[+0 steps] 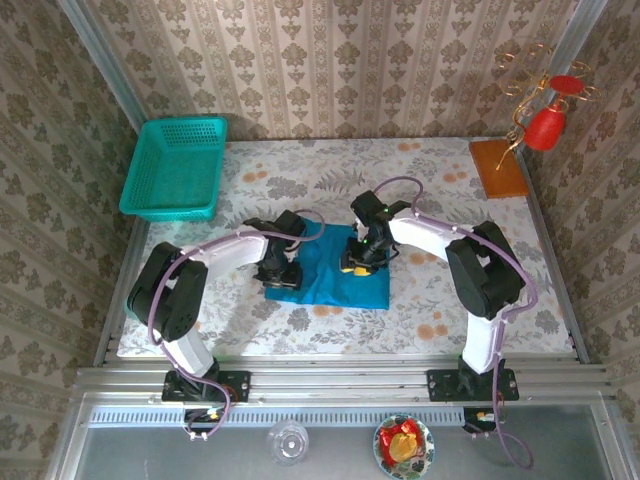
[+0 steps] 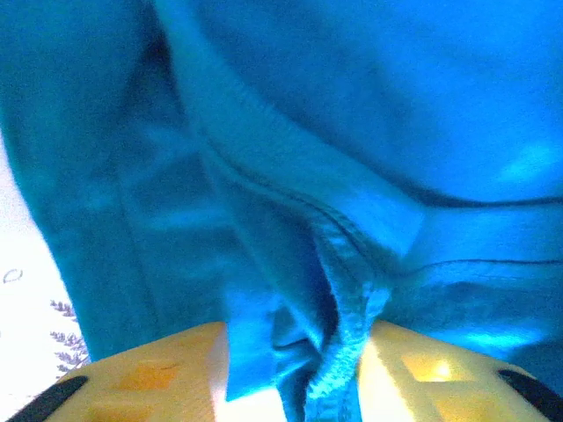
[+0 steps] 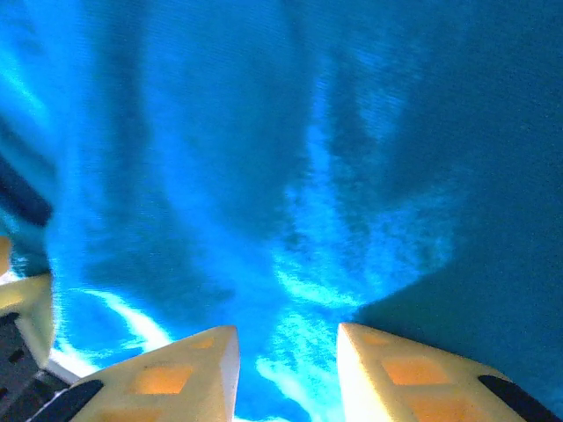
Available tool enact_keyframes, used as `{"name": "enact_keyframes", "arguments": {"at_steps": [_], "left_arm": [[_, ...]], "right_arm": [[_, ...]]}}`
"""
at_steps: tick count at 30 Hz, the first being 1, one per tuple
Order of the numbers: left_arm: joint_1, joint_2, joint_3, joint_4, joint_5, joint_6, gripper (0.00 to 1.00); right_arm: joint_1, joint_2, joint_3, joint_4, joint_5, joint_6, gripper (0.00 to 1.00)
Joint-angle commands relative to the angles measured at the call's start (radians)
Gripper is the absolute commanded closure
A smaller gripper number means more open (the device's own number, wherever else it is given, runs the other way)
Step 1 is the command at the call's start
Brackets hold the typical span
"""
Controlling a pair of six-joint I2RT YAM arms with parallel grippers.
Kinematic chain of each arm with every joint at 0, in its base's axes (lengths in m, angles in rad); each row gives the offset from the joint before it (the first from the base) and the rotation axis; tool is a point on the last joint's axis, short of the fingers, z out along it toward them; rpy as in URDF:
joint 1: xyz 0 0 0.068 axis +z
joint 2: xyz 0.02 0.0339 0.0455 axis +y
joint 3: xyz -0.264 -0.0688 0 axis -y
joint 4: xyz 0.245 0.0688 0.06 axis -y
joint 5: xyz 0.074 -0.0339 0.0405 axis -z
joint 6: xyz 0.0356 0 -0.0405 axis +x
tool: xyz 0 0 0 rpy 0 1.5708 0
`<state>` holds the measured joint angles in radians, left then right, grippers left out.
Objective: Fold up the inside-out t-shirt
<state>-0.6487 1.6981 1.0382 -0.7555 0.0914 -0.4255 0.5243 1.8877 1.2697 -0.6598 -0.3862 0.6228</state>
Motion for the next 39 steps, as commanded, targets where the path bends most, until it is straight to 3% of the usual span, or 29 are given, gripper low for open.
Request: {"name": "enact_keyframes", "arguments": {"at_steps": [1, 8, 15, 19, 25, 39], "left_arm": [[0.027, -0.051, -0.072, -0.018, -0.056, -0.026, 0.64], [0.076, -0.109, -0.167, 0.024, -0.028, -0.045, 0.67], [0.093, -0.201, -0.109, 0.034, 0.004, -0.062, 0.62], [0.148, -0.229, -0.063, 0.129, 0.104, -0.073, 0.62], [0.247, -0.13, -0.004, 0.364, 0.317, -0.162, 0.6], [0.277, 0.151, 0.127, 0.576, 0.321, -0.306, 0.57]], "right_arm": [[-0.007, 0.02, 0.01, -0.067, 0.067, -0.029, 0.64], [-0.011, 0.03, 0.022, -0.106, 0.11, -0.042, 0.65], [0.012, -0.014, 0.078, -0.125, 0.087, -0.049, 0.67], [0.013, -0.02, 0.086, -0.1, 0.048, -0.043, 0.7], [-0.003, -0.013, 0.089, -0.103, 0.058, -0.046, 0.72], [-0.012, -0.01, 0.079, -0.095, 0.05, -0.038, 0.72]]}}
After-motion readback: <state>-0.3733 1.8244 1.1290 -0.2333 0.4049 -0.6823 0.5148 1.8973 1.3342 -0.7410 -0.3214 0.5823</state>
